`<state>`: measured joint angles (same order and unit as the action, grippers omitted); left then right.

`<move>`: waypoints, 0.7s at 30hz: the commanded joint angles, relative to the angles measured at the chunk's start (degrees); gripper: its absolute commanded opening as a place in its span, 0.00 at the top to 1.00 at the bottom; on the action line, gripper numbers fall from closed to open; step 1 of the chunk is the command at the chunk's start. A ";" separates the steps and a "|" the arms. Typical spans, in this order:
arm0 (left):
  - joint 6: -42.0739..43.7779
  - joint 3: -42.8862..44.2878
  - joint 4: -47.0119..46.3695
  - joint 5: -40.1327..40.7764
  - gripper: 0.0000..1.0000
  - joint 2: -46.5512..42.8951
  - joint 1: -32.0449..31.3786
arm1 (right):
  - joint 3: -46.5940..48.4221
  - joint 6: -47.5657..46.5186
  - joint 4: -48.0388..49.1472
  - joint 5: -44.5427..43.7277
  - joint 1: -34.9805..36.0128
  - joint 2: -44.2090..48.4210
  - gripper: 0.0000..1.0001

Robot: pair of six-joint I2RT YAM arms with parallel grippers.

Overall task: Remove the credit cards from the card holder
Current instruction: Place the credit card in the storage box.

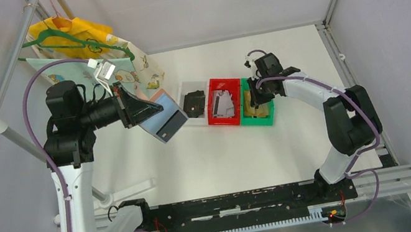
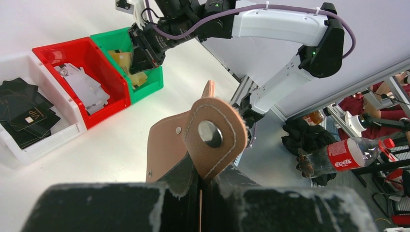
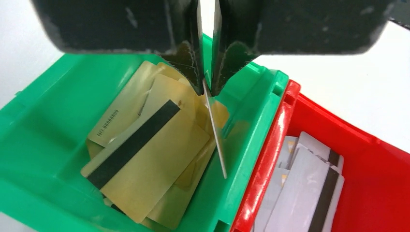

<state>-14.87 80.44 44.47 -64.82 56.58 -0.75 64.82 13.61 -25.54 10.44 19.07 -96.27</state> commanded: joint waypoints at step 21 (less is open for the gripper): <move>0.09 0.24 -3.95 -6.96 0.98 -2.25 -0.17 | 12.01 -1.90 5.08 5.32 8.61 21.17 0.02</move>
<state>-14.94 80.40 44.01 -66.83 56.18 -0.75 74.15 13.10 -28.27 -0.38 25.63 -83.15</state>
